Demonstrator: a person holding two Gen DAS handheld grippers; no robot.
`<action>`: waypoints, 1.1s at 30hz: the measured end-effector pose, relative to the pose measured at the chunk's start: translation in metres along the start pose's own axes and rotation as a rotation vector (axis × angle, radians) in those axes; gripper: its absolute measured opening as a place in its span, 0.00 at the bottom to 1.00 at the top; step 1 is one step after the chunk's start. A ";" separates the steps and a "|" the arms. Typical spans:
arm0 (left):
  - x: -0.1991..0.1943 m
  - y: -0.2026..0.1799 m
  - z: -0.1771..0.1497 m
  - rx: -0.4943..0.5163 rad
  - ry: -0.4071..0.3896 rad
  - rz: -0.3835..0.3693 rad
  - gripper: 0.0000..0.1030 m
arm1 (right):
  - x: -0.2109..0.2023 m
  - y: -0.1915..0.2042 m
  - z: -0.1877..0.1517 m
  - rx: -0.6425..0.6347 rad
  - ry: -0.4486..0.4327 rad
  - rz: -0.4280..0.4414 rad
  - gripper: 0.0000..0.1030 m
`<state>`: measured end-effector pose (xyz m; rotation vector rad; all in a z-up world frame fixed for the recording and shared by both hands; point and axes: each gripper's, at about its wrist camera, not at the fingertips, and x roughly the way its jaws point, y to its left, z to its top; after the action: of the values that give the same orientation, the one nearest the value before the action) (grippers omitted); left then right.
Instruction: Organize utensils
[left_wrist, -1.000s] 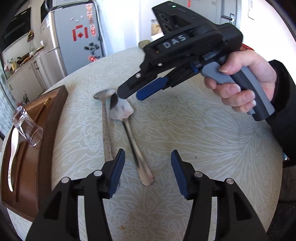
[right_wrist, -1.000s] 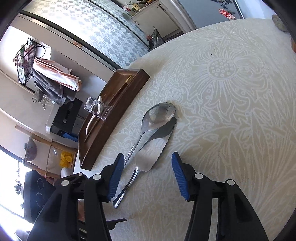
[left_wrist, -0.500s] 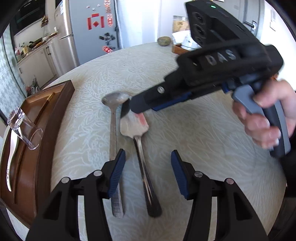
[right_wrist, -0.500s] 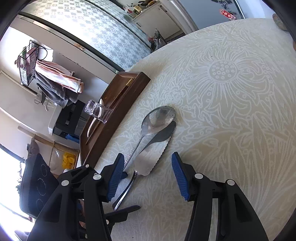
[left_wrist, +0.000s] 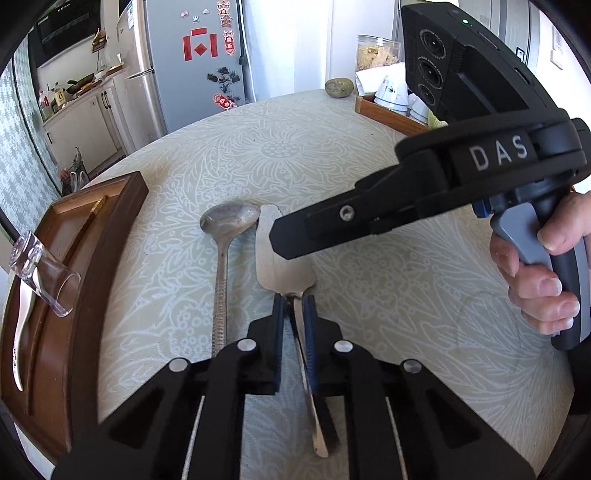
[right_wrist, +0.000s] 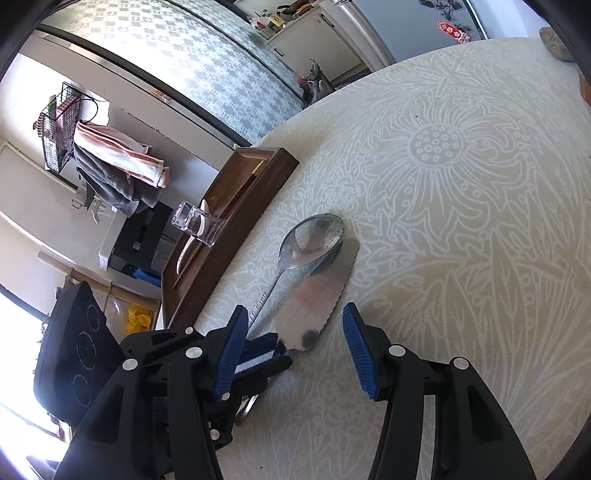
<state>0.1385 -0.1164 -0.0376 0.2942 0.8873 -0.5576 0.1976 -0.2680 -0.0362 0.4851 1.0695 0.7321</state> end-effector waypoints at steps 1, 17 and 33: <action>0.000 0.000 0.000 0.002 -0.002 -0.002 0.11 | -0.001 0.000 0.000 0.002 -0.004 0.001 0.53; -0.012 0.007 0.001 -0.057 -0.068 -0.095 0.06 | 0.000 -0.014 0.001 0.069 0.004 0.059 0.53; -0.016 -0.007 -0.001 -0.014 -0.097 -0.130 0.02 | 0.000 -0.011 0.000 0.041 0.002 -0.012 0.35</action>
<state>0.1257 -0.1164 -0.0259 0.1957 0.8202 -0.6797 0.2011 -0.2759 -0.0436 0.5129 1.0900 0.7008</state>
